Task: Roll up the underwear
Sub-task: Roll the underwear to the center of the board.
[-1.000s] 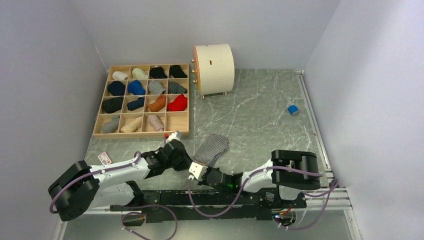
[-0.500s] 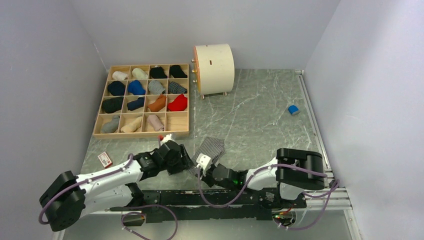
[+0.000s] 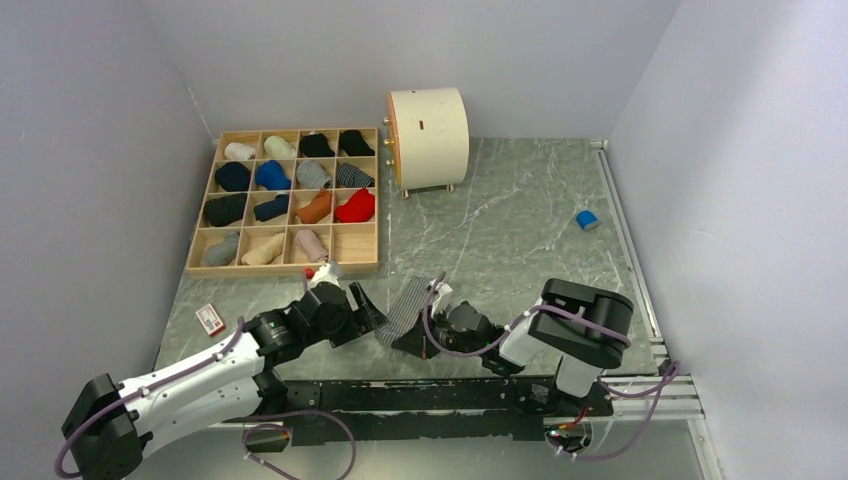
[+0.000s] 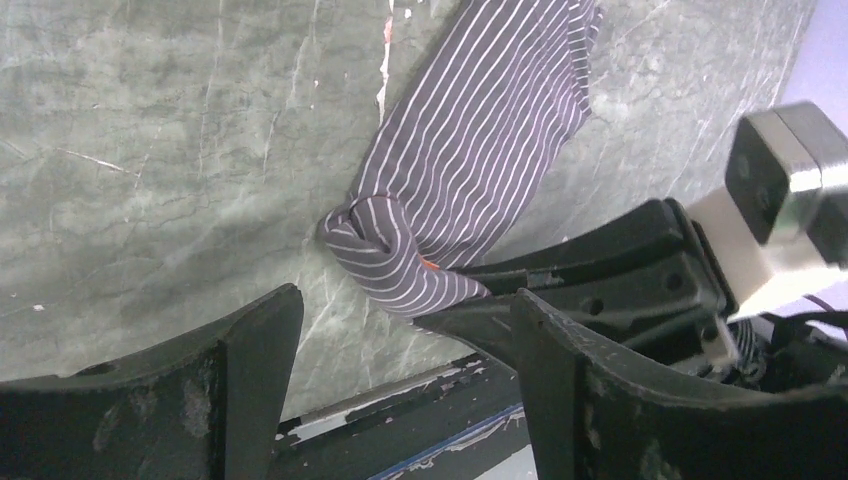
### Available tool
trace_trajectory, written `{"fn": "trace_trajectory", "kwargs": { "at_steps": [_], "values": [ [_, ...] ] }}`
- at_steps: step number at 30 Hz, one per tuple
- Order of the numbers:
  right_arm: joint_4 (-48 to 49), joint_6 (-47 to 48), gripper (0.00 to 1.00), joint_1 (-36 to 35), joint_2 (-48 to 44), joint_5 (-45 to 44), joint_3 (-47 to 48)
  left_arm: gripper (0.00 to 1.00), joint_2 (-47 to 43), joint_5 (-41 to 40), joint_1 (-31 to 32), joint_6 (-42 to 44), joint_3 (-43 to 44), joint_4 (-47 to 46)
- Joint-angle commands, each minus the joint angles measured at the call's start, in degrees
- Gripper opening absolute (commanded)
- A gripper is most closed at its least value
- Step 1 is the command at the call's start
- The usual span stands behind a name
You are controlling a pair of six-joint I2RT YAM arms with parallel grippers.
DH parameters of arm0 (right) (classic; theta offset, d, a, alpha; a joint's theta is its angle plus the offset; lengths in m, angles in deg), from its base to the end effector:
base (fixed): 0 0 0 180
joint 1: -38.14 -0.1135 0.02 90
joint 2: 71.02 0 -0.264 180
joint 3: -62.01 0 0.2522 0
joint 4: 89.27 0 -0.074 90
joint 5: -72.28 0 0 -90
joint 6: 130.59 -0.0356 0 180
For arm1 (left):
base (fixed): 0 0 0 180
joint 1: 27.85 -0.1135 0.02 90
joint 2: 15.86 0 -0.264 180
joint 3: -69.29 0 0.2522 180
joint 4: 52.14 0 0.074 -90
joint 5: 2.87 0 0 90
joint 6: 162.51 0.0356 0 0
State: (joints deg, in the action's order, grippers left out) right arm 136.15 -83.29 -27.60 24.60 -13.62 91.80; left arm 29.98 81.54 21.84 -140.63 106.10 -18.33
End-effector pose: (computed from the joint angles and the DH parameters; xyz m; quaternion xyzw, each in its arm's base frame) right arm 0.1011 0.2306 0.1080 -0.1839 0.8001 0.4798 0.3096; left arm 0.1096 -0.1239 0.1889 -0.1658 0.9005 -0.3191 0.2446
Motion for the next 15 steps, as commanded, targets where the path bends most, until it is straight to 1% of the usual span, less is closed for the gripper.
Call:
{"fn": "trace_trajectory", "kwargs": {
  "at_steps": [1, 3, 5, 12, 14, 15],
  "values": [
    [2.25, -14.59, 0.0, 2.65, 4.8, 6.11, -2.6, 0.79, -0.45, 1.21, -0.18, 0.54, -1.12, -1.96],
    [1.83, -17.87, 0.0, 4.84, 6.3, 8.9, -2.04, 0.78, -0.9, 1.51, -0.13, 0.35, -2.13, -2.88],
    [1.0, -19.72, 0.0, 5.99, 7.48, 9.7, -1.66, 0.77, -1.06, 1.49, -0.13, 0.39, -3.13, -4.25],
    [3.16, -25.67, 0.0, 9.73, 10.46, 13.04, -2.88, 0.66, 2.35, 1.32, -0.15, 3.19, -2.45, -6.01],
    [3.14, -26.68, 0.0, 10.6, 11.42, 14.44, -2.49, 0.64, 3.08, 1.5, -0.16, 3.89, -2.81, -8.06],
    [3.03, -27.18, 0.0, 11.0, 11.95, 14.97, -2.24, 0.61, 3.58, 1.66, -0.15, 4.21, -3.09, -9.38]
  ]
}}
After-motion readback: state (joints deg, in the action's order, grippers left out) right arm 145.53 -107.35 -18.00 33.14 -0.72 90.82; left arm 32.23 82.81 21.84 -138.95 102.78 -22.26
